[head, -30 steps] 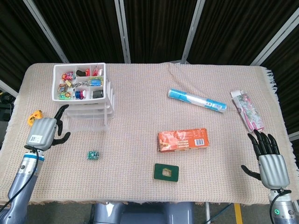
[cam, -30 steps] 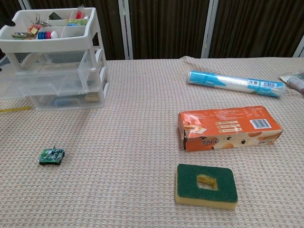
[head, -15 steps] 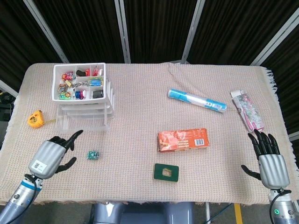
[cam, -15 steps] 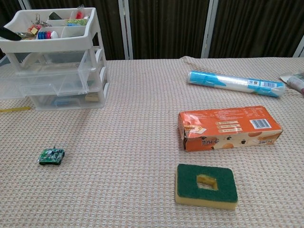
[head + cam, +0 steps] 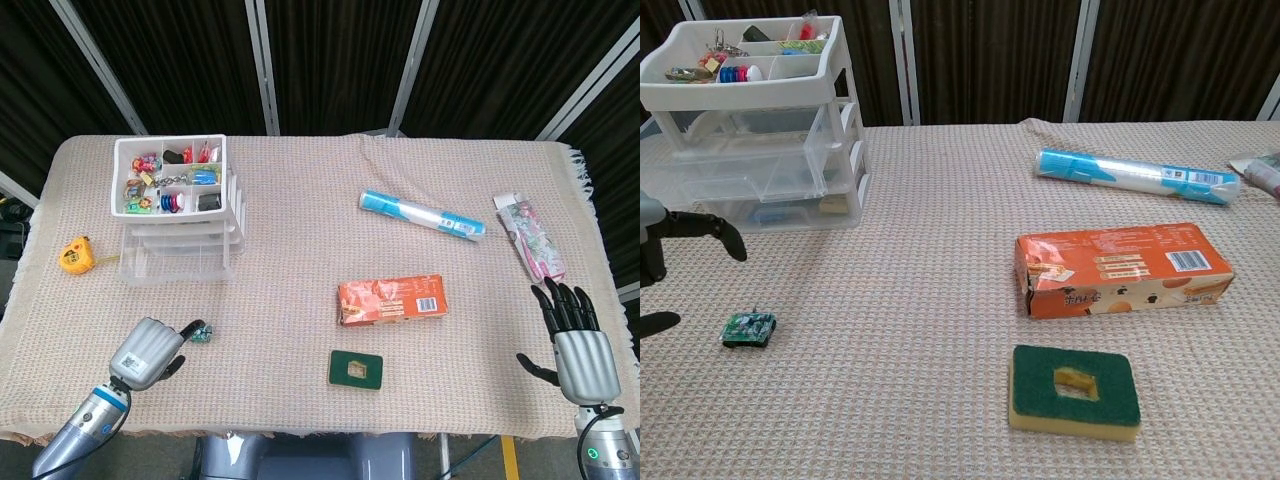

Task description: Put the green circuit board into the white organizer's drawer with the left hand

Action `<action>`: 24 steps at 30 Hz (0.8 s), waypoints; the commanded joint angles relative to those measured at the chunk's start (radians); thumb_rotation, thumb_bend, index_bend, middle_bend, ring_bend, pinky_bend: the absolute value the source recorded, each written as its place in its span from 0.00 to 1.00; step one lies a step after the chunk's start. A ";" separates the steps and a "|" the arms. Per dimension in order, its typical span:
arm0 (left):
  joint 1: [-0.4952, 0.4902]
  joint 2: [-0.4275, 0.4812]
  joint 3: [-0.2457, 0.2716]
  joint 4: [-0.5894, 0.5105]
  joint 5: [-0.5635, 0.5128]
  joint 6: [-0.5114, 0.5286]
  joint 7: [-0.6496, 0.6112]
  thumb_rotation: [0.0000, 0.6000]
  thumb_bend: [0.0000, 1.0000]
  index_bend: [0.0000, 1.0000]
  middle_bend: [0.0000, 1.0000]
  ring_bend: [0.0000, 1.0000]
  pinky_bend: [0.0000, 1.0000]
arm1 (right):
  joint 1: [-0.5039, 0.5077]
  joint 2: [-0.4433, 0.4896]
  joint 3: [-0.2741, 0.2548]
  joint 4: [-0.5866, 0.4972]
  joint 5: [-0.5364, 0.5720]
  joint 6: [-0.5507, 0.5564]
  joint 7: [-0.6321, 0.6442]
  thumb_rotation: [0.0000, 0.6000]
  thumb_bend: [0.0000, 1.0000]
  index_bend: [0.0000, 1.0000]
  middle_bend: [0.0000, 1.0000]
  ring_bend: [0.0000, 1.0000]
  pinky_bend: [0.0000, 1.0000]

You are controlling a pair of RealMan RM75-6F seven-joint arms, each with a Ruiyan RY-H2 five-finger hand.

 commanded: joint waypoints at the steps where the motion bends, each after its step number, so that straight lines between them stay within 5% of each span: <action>1: -0.027 -0.057 -0.037 0.044 -0.101 -0.052 0.065 1.00 0.35 0.28 1.00 0.97 0.78 | 0.000 0.000 0.000 0.000 0.000 -0.001 0.000 1.00 0.00 0.07 0.00 0.00 0.00; 7: -0.064 -0.113 -0.074 0.084 -0.249 -0.100 0.156 1.00 0.32 0.27 1.00 0.97 0.78 | 0.001 0.001 0.000 0.000 0.000 -0.002 0.003 1.00 0.00 0.07 0.00 0.00 0.00; 12: -0.086 -0.164 -0.084 0.118 -0.294 -0.101 0.208 1.00 0.19 0.29 1.00 0.97 0.78 | 0.001 0.000 0.000 0.002 -0.002 0.000 0.003 1.00 0.00 0.07 0.00 0.00 0.00; 24: -0.109 -0.229 -0.085 0.168 -0.366 -0.071 0.281 1.00 0.18 0.33 1.00 0.97 0.78 | 0.001 0.001 0.000 0.003 -0.003 0.001 0.007 1.00 0.00 0.07 0.00 0.00 0.00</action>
